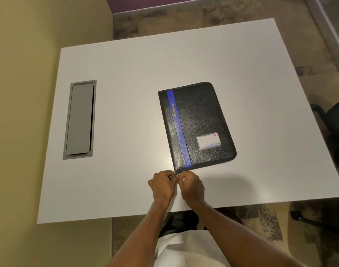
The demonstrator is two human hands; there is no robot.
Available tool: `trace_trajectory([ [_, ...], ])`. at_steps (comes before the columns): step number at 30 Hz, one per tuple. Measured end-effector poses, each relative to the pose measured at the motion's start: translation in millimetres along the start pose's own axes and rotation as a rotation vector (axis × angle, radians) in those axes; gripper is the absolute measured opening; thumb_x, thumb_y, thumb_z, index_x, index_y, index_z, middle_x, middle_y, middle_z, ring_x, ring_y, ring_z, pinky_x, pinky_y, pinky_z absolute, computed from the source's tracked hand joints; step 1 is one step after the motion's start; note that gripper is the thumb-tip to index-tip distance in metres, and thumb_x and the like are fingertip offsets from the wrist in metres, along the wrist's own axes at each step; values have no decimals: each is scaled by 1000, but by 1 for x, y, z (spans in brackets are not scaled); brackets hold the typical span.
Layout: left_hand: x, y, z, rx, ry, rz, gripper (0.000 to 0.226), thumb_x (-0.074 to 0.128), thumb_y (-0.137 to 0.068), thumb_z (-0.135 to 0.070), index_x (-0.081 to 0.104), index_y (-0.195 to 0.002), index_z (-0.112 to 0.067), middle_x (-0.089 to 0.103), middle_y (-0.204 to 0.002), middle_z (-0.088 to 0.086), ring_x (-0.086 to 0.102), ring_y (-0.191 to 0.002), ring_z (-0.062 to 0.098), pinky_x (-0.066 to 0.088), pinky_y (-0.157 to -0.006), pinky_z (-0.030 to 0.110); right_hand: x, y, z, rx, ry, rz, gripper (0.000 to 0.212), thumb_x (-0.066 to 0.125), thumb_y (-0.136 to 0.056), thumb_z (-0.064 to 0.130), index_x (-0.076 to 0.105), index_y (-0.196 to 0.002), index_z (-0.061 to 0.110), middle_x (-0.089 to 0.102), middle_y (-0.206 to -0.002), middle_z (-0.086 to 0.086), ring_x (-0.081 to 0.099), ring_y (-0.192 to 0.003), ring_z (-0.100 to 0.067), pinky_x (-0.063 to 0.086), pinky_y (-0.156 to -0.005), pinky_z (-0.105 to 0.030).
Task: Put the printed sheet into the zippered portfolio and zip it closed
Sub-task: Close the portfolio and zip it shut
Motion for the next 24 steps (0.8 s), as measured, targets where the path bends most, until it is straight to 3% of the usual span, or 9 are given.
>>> trace_trajectory([
  [4,-2,0,3,57,-40,-14,15,69,-96,-36,81,-89,-32,79,-86,-13,71,-92,13,43,-90,42,-9,2,0,-103,89,-25,21,58,-96,33,56,-85,15,65,-95,-5,62,-89,-34,50,-76,-40],
  [7,-2,1,1,94,-99,-31,14,68,-95,-34,81,-91,-31,79,-89,-12,69,-94,15,39,-87,39,-11,2,-2,-130,176,-65,19,57,-96,32,58,-91,14,65,-100,-7,64,-91,-36,47,-74,-40],
  [11,-3,2,-2,163,-247,-25,19,62,-96,-33,81,-94,-31,77,-90,-9,64,-96,19,33,-87,37,-14,-3,-7,-57,216,-107,17,53,-96,27,60,-102,13,64,-105,-7,66,-94,-37,48,-75,-40],
  [15,-5,-1,-1,151,-267,-20,21,61,-95,-27,81,-88,-29,76,-85,-9,64,-92,18,35,-89,37,-31,-16,-21,76,223,-227,13,52,-98,25,58,-100,14,64,-106,-8,69,-92,-37,47,-72,-38],
  [19,-5,-2,0,152,-281,-20,22,60,-93,-27,80,-85,-29,75,-80,-9,64,-88,18,35,-86,37,-59,-28,-52,114,242,-356,14,54,-100,27,57,-97,14,60,-101,-8,69,-81,-36,37,-64,-34],
  [24,-6,-4,-4,180,-369,-22,23,59,-95,-28,80,-90,-32,76,-85,-10,63,-90,19,34,-86,38,-95,-46,-85,170,186,-459,15,59,-99,29,52,-90,19,55,-92,-2,66,-73,-35,38,-63,-32],
])
Point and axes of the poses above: each hand's wrist, its own y-axis away from the middle knuckle, its own x-axis out of the palm, z = x × y, the point moved 1 cm from there along -y, towards the middle knuckle
